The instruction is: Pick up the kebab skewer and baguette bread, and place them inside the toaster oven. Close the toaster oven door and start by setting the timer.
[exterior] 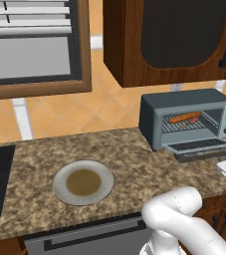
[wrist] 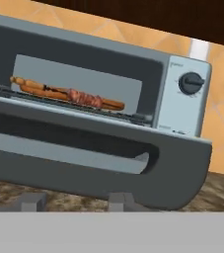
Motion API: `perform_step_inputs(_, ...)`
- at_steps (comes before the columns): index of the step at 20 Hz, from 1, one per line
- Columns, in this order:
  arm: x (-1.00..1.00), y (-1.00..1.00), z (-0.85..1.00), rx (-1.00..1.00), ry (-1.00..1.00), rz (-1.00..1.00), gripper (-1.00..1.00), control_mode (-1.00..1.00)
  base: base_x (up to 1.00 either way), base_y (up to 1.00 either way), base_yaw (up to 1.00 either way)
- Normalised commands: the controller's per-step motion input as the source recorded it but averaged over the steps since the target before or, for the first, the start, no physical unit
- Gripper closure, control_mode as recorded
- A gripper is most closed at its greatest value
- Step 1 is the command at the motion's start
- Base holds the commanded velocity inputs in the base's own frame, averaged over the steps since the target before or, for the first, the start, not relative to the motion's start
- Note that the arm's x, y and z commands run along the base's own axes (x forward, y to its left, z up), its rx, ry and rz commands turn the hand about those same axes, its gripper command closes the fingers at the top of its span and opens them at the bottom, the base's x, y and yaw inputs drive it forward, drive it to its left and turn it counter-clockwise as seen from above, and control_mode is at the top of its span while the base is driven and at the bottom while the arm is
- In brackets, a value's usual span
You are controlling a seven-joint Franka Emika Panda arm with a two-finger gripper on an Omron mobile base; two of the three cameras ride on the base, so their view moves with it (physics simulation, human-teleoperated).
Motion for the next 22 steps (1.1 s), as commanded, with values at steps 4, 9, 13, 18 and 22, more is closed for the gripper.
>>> perform_step_inputs(4, 0.59, 0.00, 1.00, 0.03, 0.05, 0.00, -1.00, -1.00, 0.00, 0.00, 0.00)
perform_step_inputs(9, 0.59, 0.12, 0.77, 0.01, 0.10, 0.00, -1.00, -1.00, 0.00, 0.00, 0.00)
perform_step_inputs(13, 0.41, 0.14, 0.33, 0.00, 0.13, 0.00, -1.00, -1.00, 0.00, 0.00, 0.00)
perform_step_inputs(18, 0.27, 0.06, 0.04, 0.00, 0.09, 0.00, -1.00, -1.00, 0.00, 0.00, 0.00)
perform_step_inputs(22, 0.31, 0.00, 0.11, 0.00, 0.07, 0.00, -1.00, -1.00, 0.00, 0.00, 0.00)
